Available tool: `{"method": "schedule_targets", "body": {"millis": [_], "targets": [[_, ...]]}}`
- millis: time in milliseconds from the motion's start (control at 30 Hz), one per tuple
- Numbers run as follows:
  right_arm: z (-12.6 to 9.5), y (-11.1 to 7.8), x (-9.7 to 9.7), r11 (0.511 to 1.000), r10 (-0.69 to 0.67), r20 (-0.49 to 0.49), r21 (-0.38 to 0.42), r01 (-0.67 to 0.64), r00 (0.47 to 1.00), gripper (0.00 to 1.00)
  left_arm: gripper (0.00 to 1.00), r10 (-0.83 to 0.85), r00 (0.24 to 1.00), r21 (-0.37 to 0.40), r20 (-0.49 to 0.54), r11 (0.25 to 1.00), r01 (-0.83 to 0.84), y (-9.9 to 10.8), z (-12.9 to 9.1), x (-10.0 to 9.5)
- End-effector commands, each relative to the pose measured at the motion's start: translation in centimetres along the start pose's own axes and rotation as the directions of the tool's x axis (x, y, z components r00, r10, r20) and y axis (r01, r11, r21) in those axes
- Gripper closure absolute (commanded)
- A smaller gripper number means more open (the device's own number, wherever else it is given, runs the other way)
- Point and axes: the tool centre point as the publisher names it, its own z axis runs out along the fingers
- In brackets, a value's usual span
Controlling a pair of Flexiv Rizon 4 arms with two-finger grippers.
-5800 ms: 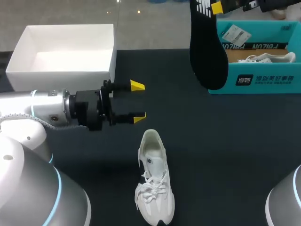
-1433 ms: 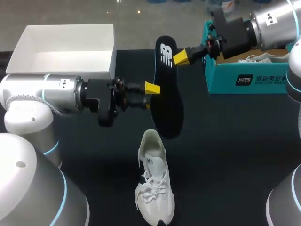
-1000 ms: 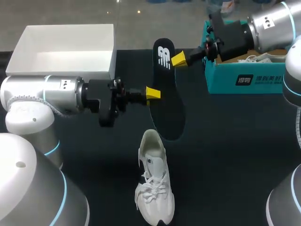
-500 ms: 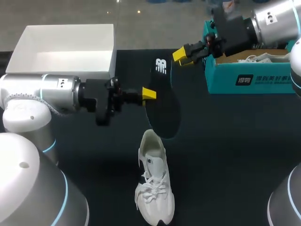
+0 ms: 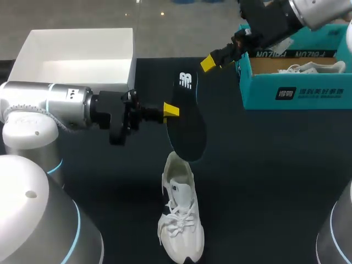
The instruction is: Take the shoe out of the shoebox, open the shoe tongue, remove and reinsert the insole, then place the shoe into the shoebox
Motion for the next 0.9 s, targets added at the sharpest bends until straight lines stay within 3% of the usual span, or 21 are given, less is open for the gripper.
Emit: {"method": "schedule_targets", "body": {"millis": [33, 567, 600, 733, 900], "targets": [[0.0, 1.2, 0.4, 0.994, -0.009, 0.068, 0.112, 0.002, 0.998, 0.0, 1.0, -0.012, 1.0, 0.004, -0.003, 1.0, 0.012, 0.0, 0.0, 0.0], [0.0, 1.2, 0.4, 0.994, -0.009, 0.068, 0.112, 0.002, 0.998, 0.0, 1.0, -0.014, 1.0, -0.002, -0.022, 1.0, 0.014, -0.7, -0.6, 0.2], [0.1, 1.4, 0.6, 0.986, 0.008, 0.09, 0.168, -0.023, 0.996, 0.0, 1.0, -0.016, 1.0, -0.005, -0.026, 1.0, 0.016, -0.7, -0.7, 0.3], [0.4, 1.3, 1.3, 0.967, 0.025, 0.144, 0.249, -0.061, 0.989, 0.0, 1.0, -0.023, 0.999, -0.016, -0.037, 1.0, 0.023, -0.6, -0.7, 0.6], [0.4, 0.5, 2.1, 0.962, 0.029, 0.186, 0.262, -0.077, 0.982, 0.0, 1.0, -0.021, 0.998, -0.02, -0.055, 1.0, 0.02, -0.4, -0.5, 0.8]]}}
